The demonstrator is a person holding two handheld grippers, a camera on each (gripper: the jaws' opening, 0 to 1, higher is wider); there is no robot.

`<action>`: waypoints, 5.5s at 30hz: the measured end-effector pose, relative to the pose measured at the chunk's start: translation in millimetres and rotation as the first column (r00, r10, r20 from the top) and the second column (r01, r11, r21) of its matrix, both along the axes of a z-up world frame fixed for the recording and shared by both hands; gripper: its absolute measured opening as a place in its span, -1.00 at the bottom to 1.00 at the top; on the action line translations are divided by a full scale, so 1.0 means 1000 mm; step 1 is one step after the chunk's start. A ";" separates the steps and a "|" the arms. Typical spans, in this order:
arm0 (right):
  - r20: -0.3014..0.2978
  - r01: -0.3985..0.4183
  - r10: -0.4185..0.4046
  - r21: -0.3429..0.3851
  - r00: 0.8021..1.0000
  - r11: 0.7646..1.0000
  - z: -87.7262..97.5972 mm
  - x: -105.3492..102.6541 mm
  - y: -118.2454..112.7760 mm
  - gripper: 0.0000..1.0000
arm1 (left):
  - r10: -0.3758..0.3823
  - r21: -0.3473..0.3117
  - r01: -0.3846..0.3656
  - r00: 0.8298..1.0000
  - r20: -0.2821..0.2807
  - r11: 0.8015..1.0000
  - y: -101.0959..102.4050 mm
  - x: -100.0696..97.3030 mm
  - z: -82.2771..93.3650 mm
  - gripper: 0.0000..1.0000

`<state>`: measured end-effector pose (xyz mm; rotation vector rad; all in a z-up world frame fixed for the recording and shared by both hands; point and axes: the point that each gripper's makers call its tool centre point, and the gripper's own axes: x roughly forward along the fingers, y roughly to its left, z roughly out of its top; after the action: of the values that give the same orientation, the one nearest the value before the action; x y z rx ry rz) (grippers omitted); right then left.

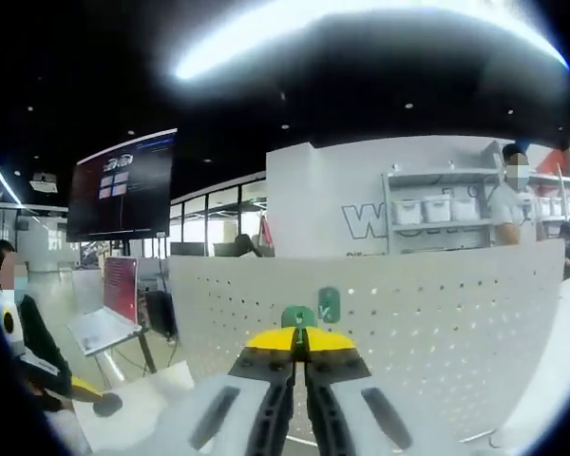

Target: Insert the hook assembly into the mounting plate slot until the hook locks in place.

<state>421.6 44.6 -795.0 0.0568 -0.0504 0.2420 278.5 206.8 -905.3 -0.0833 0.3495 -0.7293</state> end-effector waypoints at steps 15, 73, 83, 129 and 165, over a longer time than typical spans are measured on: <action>0.006 0.127 -0.127 0.021 0.992 0.992 -0.004 0.033 -0.033 -1.00 | 0.033 0.003 -0.033 0.998 -0.045 0.999 0.015 0.003 -0.013 0.89; 0.020 0.258 -0.258 -0.024 0.966 0.966 -0.003 0.076 -0.055 -0.78 | 0.073 0.018 -0.071 0.993 -0.091 0.997 0.029 0.011 -0.024 0.81; 0.141 0.225 -0.223 0.006 0.965 0.974 0.044 0.051 -0.050 -0.67 | 0.076 0.015 -0.075 0.993 -0.093 0.997 0.029 0.006 -0.025 0.82; -0.403 -0.142 0.075 -0.139 0.912 0.980 -0.160 -0.136 -0.030 -0.51 | 0.037 0.111 -0.009 0.968 -0.249 0.994 0.029 -0.042 -0.059 0.79; -0.617 -0.214 0.132 -0.061 0.776 0.975 -0.224 -0.211 -0.037 -0.43 | 0.095 0.142 -0.053 0.947 -0.307 0.988 0.053 -0.059 -0.076 0.83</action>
<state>211.0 7.4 -1018.8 0.0086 0.6265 0.4036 219.3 260.1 -981.7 -0.0864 0.6946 -0.6157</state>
